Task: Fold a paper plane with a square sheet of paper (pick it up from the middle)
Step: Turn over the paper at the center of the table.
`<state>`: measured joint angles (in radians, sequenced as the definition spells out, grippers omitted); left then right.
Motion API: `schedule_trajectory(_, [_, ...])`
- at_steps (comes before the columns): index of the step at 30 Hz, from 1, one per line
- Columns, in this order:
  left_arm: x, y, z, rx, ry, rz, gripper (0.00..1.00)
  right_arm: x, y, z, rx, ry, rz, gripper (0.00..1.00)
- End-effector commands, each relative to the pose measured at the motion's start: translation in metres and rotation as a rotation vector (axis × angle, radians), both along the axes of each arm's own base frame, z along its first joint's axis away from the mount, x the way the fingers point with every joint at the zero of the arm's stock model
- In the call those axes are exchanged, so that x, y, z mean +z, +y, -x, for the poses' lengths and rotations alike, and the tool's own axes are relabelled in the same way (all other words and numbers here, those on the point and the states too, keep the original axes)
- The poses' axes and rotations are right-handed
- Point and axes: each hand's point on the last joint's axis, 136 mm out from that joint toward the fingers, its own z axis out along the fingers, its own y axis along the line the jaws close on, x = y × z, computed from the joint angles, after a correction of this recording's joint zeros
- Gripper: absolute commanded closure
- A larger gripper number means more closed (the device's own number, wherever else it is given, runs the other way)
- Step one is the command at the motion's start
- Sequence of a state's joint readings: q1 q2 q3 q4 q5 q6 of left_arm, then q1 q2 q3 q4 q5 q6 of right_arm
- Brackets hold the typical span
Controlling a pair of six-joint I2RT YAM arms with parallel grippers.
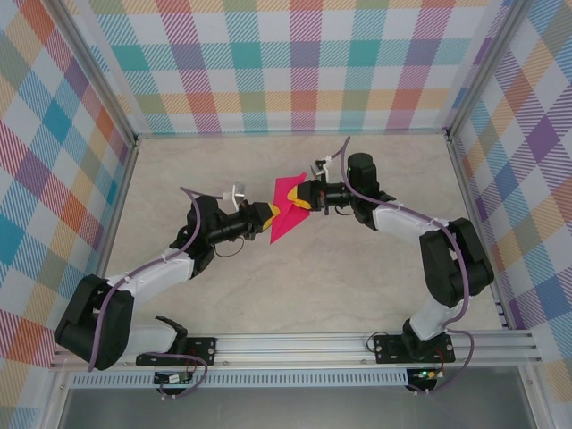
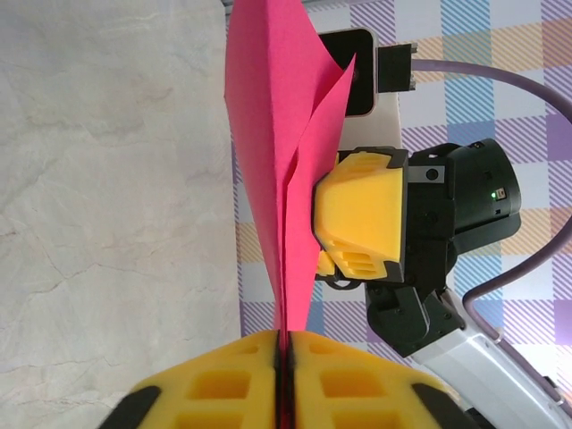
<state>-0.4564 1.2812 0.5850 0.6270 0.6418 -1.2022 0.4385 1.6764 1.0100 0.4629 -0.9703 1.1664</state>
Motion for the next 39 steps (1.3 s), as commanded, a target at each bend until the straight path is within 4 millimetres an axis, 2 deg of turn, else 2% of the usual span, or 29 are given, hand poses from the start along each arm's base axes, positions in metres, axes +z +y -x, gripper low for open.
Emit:
schedule_trajectory(1, [0.005, 0.001, 0.002, 0.005, -0.035, -0.016, 0.96, -0.002, 0.001, 0.006, 0.033, -0.016, 0.007, 0.88])
schedule_trajectory(4, [0.001, 0.003, 0.003, 0.011, -0.035, -0.057, 1.00, -0.006, -0.003, 0.008, 0.014, -0.022, 0.064, 0.79])
schedule_trajectory(8, [-0.013, 0.012, 0.005, 0.023, -0.020, -0.213, 1.00, -0.015, -0.015, 0.008, -0.041, -0.047, 0.188, 0.56])
schedule_trajectory(11, [-0.034, 0.033, 0.009, 0.040, 0.016, -0.451, 1.00, -0.029, -0.033, 0.006, -0.118, -0.063, 0.343, 0.40])
schedule_trajectory(15, [-0.054, 0.073, 0.020, 0.038, 0.074, -0.828, 1.00, -0.045, -0.056, 0.006, -0.183, -0.097, 0.505, 0.23])
schedule_trajectory(18, [-0.054, 0.107, 0.019, 0.078, 0.090, -1.120, 1.00, -0.053, -0.068, 0.007, -0.227, -0.109, 0.574, 0.15])
schedule_trajectory(21, [-0.048, 0.134, 0.017, 0.136, 0.082, -1.378, 1.00, -0.055, -0.077, 0.008, -0.260, -0.122, 0.606, 0.11])
schedule_trajectory(25, [-0.042, 0.158, 0.010, 0.196, 0.065, -1.706, 1.00, -0.062, -0.087, 0.009, -0.299, -0.112, 0.652, 0.10])
schedule_trajectory(28, [-0.048, 0.158, 0.005, 0.193, 0.067, -1.866, 1.00, -0.067, -0.092, 0.009, -0.320, -0.100, 0.679, 0.10])
schedule_trajectory(32, [-0.065, 0.144, -0.001, 0.170, 0.077, -1.957, 1.00, -0.073, -0.099, 0.010, -0.347, -0.087, 0.714, 0.10])
schedule_trajectory(34, [-0.081, 0.132, -0.003, 0.157, 0.105, -1.932, 1.00, -0.075, -0.102, 0.010, -0.361, -0.083, 0.727, 0.10])
schedule_trajectory(39, [-0.134, 0.080, -0.007, 0.045, 0.176, -1.725, 0.99, -0.081, -0.107, 0.012, -0.380, -0.055, 0.746, 0.10])
